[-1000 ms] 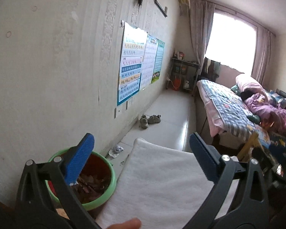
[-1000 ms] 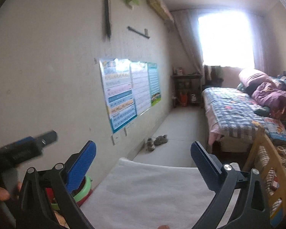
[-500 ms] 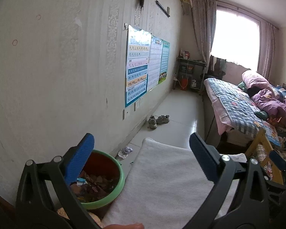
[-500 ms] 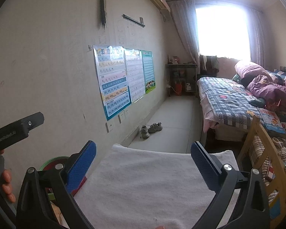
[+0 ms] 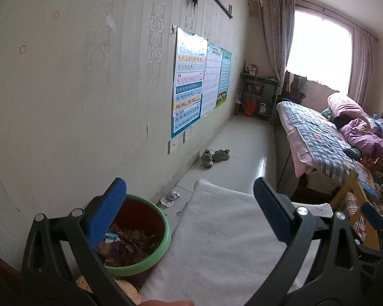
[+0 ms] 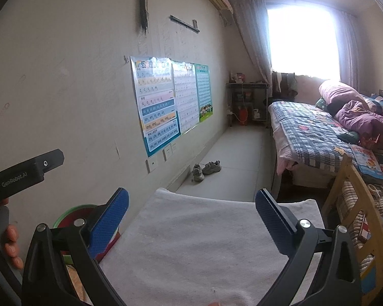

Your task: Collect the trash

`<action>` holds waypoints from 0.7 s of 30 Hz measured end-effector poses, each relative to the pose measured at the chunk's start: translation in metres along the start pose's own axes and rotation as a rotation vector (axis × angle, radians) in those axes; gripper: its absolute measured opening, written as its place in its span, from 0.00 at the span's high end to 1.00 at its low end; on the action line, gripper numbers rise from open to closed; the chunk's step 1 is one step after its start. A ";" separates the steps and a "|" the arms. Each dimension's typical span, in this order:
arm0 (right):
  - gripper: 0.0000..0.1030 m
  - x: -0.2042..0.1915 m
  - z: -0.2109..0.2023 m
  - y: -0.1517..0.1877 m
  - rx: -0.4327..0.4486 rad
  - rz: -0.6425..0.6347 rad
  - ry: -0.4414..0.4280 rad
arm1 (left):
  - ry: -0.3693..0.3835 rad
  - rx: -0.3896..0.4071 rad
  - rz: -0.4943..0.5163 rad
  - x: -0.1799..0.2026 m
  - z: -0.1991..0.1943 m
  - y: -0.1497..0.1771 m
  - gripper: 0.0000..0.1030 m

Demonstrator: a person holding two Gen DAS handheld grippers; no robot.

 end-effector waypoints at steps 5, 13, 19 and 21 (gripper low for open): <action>0.07 0.000 0.002 0.002 -0.009 0.003 0.000 | 0.000 -0.005 0.006 0.001 0.002 0.001 0.05; 0.07 -0.001 0.003 0.003 -0.016 0.003 -0.002 | -0.001 -0.017 0.017 0.000 0.004 0.004 0.05; 0.07 -0.001 0.004 0.007 -0.025 0.003 -0.001 | 0.002 -0.022 0.015 -0.001 0.005 0.005 0.05; 0.07 -0.001 0.004 0.007 -0.026 0.003 0.000 | 0.004 -0.025 0.016 -0.001 0.006 0.006 0.05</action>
Point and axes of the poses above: each gripper's, at about its wrist camera, not at the fingertips, and z roughly the way its jaws point, x to its right, y to its underside, the point moved 9 cm from there along z, roughly the way its jaws point, and after that the axes turned 7 degrees about x, right-handed, at the moved point
